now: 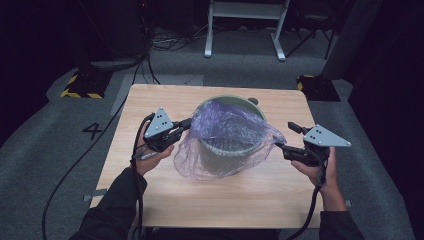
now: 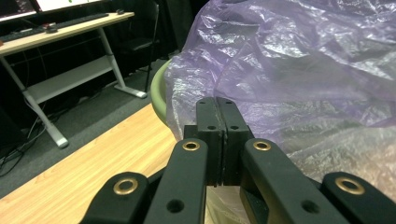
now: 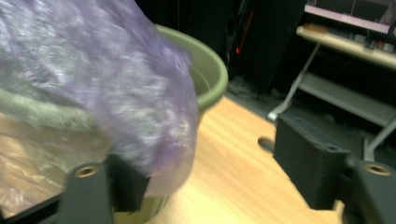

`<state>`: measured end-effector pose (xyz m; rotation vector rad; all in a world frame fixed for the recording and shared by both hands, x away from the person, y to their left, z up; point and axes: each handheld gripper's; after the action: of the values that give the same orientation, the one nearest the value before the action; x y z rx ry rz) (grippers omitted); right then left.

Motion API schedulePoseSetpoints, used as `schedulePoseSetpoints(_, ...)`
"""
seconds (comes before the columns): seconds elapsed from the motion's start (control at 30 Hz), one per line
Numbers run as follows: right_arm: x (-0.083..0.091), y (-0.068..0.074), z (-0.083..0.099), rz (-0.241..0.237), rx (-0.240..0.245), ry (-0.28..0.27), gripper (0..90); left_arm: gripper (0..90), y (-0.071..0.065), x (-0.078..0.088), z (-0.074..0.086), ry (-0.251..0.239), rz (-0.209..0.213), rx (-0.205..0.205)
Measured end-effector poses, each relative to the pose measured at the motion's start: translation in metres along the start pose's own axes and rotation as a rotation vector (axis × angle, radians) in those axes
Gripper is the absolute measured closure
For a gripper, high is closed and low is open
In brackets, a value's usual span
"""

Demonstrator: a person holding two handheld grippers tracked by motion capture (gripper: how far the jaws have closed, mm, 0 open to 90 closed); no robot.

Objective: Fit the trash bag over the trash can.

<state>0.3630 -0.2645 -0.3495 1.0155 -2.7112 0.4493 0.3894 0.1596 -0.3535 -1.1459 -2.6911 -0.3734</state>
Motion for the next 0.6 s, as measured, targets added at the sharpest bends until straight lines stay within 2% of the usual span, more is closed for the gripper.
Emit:
schedulePoseSetpoints(0.07,0.006,0.003,-0.005,-0.006,0.024,-0.025,29.4,89.2,0.0,0.0,0.0,0.003,-0.006,-0.004)
schedulePoseSetpoints(0.17,0.014,0.007,-0.013,-0.059,0.061,-0.064,40.4,89.3,0.001,0.001,-0.001,0.003,0.004,-0.009)
schedulePoseSetpoints(0.27,0.018,0.01,-0.019,-0.083,0.112,-0.111,60.4,89.6,0.001,-0.001,-0.002,0.01,0.005,-0.017)
schedulePoseSetpoints(0.33,0.017,0.006,-0.02,-0.102,0.086,-0.145,75.3,89.8,0.002,-0.003,-0.002,0.02,0.007,-0.019)
schedulePoseSetpoints(0.4,0.011,0.0,-0.022,-0.096,0.05,-0.157,82.6,89.9,0.004,-0.005,-0.003,0.022,0.004,-0.018)
schedulePoseSetpoints(0.43,0.008,-0.003,-0.023,-0.098,0.025,-0.159,85.0,89.9,0.006,-0.006,-0.003,0.023,0.005,-0.014)
schedulePoseSetpoints(0.5,0.0,-0.009,-0.025,-0.069,-0.037,-0.164,87.9,89.9,0.009,-0.008,-0.004,0.021,0.0,-0.003)
schedulePoseSetpoints(0.53,-0.002,-0.01,-0.026,-0.07,-0.052,-0.167,88.8,89.9,0.012,-0.009,-0.005,0.02,0.007,0.007)
schedulePoseSetpoints(0.6,-0.01,-0.016,-0.029,-0.035,-0.092,-0.142,89.7,89.9,0.017,-0.011,-0.006,0.022,-0.004,0.013)
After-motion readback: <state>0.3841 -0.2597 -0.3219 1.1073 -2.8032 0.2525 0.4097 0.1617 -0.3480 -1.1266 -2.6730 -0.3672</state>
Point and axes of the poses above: each handheld gripper's, and its own axes: x roughly backward along the jaws, z roughly out of its underside, y roughly to its left, and after that the axes turned 3 degrees about -z, right-handed
